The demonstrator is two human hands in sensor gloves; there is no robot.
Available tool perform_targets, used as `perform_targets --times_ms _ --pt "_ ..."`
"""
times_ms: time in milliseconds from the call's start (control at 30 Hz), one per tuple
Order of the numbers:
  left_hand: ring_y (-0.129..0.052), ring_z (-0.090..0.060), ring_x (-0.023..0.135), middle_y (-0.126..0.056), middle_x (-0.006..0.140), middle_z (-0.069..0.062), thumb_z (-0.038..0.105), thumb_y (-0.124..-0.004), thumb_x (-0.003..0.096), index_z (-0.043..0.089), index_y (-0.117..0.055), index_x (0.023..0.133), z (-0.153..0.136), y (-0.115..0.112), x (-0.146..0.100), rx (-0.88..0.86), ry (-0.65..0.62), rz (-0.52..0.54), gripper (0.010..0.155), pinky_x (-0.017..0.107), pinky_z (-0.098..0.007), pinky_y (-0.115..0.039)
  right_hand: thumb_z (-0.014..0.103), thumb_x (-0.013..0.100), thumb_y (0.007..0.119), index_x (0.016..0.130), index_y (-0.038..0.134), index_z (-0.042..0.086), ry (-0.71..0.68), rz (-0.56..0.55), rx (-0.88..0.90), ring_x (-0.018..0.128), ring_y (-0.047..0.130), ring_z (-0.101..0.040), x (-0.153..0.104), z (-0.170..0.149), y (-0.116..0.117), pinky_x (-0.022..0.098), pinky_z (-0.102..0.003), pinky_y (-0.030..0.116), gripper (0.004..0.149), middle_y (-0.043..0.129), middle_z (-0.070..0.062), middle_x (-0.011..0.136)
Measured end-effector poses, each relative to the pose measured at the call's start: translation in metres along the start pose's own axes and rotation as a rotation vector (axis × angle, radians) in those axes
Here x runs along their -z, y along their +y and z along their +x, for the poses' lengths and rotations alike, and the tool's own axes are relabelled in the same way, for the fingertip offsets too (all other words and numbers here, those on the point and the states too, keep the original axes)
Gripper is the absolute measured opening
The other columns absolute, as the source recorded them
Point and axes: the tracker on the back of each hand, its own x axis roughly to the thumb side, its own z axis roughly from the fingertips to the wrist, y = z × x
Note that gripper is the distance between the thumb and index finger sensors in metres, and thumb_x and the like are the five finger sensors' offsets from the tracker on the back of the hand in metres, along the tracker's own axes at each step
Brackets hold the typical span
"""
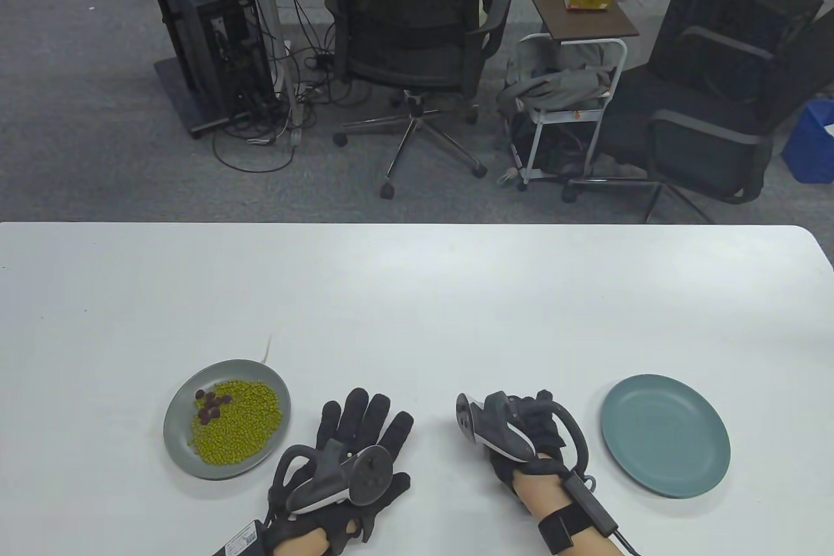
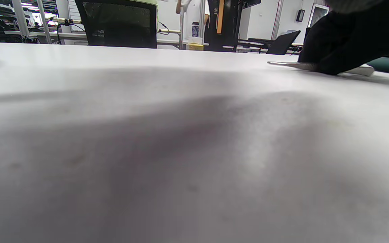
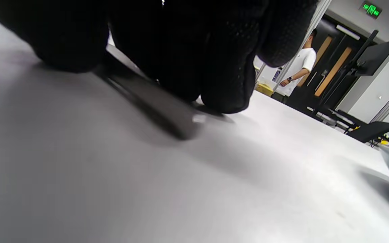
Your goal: Pick cranberries with tweezers into plate
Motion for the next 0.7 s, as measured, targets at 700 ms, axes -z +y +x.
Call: perform_targets --times_ms 700 --pt "0.003 -0.031 0.105 -0.007 0.111 0.005 0.07 -0.06 0.0431 0.046 -0.009 0.103 -0.001 -0.001 0.0 -0.05 -0.003 -0.019 0.083 0.074 -0.059 -0.007 0.053 0.035 0.067 0.084 0.064 0.027 0.026 -0.24 0.685 0.058 0.11 -0.016 -0.044 -0.08 -0.016 0.064 -0.044 0.077 0.055 0.096 0.01 0.063"
